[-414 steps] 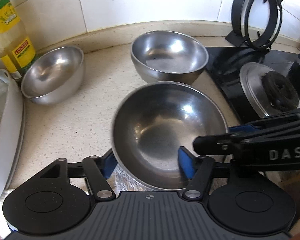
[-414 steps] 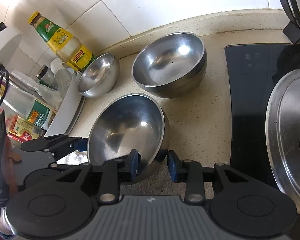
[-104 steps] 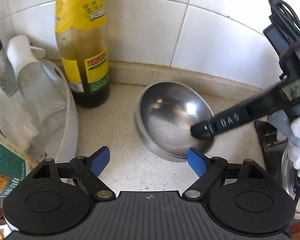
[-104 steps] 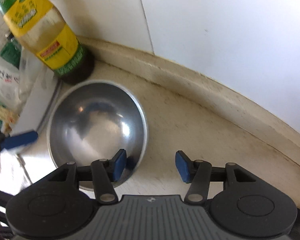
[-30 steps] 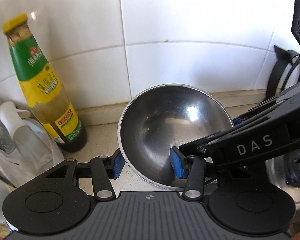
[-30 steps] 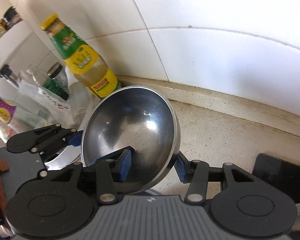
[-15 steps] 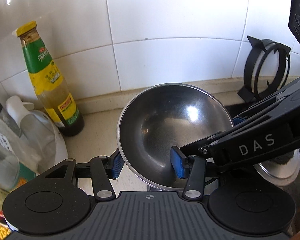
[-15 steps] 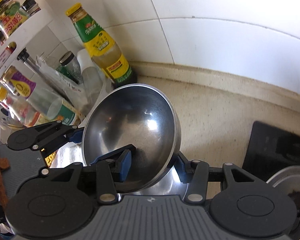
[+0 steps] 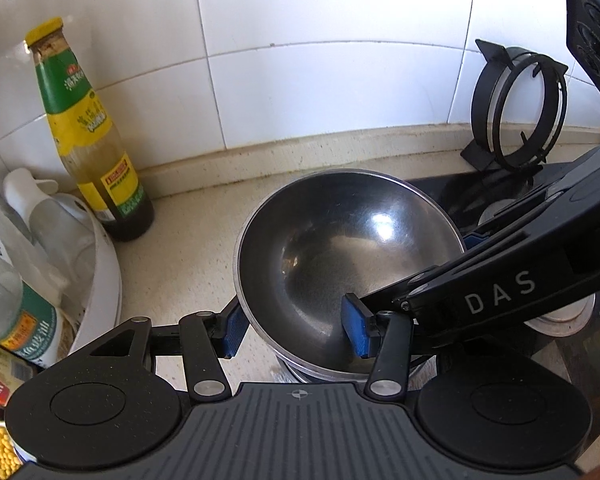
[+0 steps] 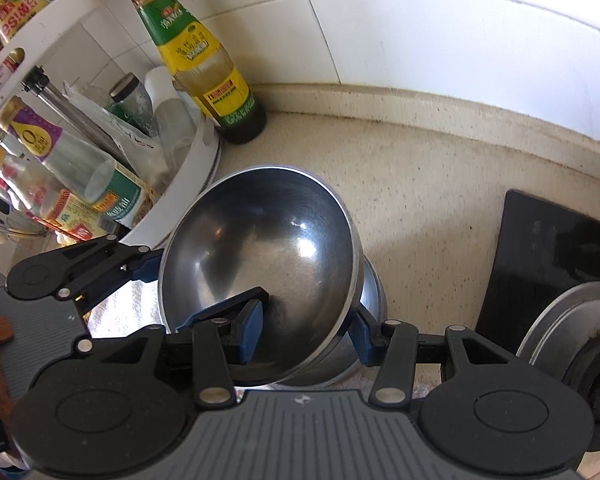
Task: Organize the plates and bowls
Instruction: 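Carry the nested steel bowls with both grippers over the plate stack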
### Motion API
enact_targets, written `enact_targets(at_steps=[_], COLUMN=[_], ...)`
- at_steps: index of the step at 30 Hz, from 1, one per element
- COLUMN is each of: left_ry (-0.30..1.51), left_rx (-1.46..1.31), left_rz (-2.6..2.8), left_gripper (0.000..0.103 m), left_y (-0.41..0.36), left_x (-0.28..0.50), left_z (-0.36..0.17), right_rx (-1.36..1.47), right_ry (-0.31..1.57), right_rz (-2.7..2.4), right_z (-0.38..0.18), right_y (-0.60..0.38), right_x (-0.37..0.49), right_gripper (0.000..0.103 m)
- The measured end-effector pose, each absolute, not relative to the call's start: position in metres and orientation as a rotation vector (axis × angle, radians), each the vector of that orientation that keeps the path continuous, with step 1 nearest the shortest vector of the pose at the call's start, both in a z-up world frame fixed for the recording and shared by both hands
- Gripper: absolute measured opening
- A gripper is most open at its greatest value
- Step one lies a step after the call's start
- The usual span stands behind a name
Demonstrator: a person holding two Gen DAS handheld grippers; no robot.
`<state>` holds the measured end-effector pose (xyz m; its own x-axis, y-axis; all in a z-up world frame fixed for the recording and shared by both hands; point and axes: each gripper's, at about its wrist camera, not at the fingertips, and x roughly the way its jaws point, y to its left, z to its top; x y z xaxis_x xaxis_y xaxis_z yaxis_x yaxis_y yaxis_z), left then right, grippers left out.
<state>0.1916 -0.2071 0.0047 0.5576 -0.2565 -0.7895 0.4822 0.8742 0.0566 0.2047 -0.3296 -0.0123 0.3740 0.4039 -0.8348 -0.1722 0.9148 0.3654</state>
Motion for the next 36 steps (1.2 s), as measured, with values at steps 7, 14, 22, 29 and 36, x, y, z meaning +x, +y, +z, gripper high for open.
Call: enact_targets(at_steps=[7,14,22,29,36], left_ry=[0.891,0.866,0.813,0.823,0.847], left_rx=[0.283,0.296,0.333,0.414,0.465], left_rz=[-0.459,-0.463,-0.468,-0.543,-0.683], left_gripper=[0.059,0.063,0.076,0.082,0.087], left_y=[-0.207,-0.203,-0.180,-0.155,-0.160], left_x=[0.187,0.183,0.176,0.174,0.187], left_z=[-0.004,-0.002,0.003,-0.011,-0.041], right_rx=[0.211,0.172,0.198,0.227,0.245], right_ry=[1.165,1.147,1.131,1.139,1.178], right_rz=[0.354,0.333,0.329,0.361,0.357], right_z=[-0.023,-0.019,-0.017,-0.022,-0.037], right_y=[-0.330,-0.332,-0.345,-0.347,-0.343], right_x=[0.205,0.202,0.196,0.196,0.208], right_gripper=[0.051,0.061,0.061,0.067,0.068])
